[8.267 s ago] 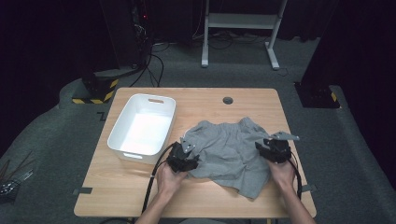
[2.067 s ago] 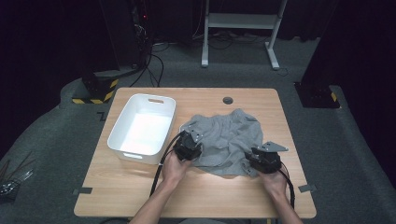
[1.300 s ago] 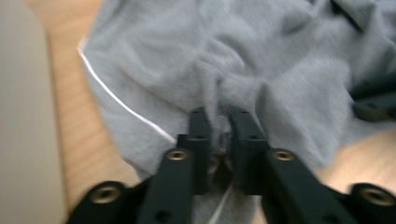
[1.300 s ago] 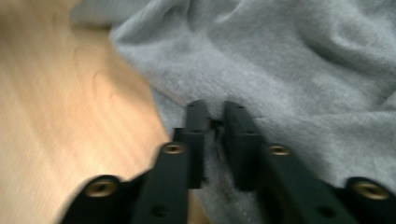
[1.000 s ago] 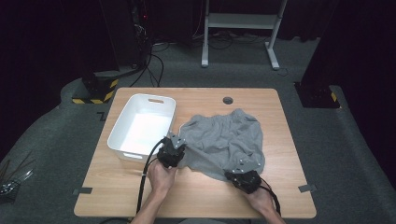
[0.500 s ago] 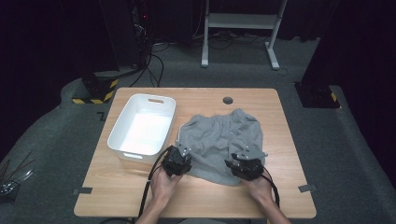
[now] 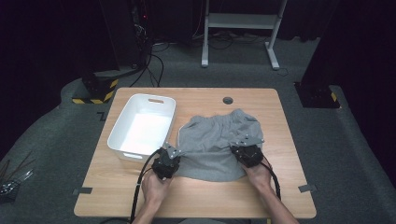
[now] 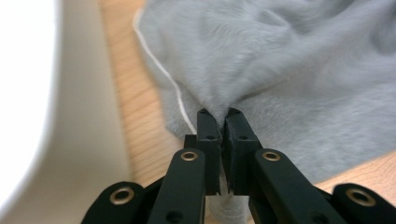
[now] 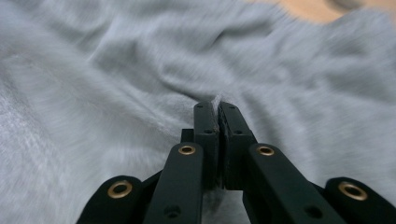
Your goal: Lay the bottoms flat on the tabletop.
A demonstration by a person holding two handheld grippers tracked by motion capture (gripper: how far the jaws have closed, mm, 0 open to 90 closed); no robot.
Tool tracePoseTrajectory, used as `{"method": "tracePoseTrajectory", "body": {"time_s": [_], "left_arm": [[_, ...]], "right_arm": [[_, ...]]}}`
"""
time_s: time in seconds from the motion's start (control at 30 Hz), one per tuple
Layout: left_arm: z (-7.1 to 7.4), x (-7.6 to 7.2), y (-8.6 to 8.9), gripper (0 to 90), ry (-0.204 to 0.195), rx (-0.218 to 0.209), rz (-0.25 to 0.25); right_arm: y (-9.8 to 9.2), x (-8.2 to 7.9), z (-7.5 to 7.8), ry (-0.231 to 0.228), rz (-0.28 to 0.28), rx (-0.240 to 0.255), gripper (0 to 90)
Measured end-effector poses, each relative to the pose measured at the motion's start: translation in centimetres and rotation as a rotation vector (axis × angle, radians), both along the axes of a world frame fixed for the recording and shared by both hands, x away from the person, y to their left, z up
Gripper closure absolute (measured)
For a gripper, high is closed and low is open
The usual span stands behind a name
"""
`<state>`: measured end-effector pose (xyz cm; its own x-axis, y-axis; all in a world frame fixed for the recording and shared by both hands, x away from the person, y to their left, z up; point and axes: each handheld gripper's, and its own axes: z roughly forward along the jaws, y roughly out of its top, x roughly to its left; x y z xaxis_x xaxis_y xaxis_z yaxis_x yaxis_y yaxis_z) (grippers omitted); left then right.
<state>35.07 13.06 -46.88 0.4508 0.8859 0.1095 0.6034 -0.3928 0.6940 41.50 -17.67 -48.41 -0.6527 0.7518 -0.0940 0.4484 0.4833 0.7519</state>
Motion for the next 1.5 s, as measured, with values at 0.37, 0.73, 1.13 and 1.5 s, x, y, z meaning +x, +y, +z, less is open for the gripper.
{"method": "tracePoseTrajectory", "body": {"time_s": [0.37, 0.73, 1.13, 1.5], "left_arm": [[-1.2, -1.0, -0.1, 50.2, 0.0, -0.005, -0.033], [-2.9, -2.6, 0.8, 50.3, 0.02, -0.071, -0.043], [-3.2, -1.2, -0.4, 86.2, 0.028, -0.091, -0.084], [2.3, 2.4, -0.2, 86.8, -0.051, -0.204, -0.028]], "right_arm": [[-1.7, -1.9, 0.2, -0.003, -0.048, 0.044, 58.4], [-8.2, -7.5, -0.8, 0.014, -0.139, 0.073, 50.0], [-6.6, -6.5, -3.2, 0.093, -0.082, 0.033, 78.2], [-7.4, -4.0, 1.1, 0.006, -0.082, 0.069, 89.2]]}}
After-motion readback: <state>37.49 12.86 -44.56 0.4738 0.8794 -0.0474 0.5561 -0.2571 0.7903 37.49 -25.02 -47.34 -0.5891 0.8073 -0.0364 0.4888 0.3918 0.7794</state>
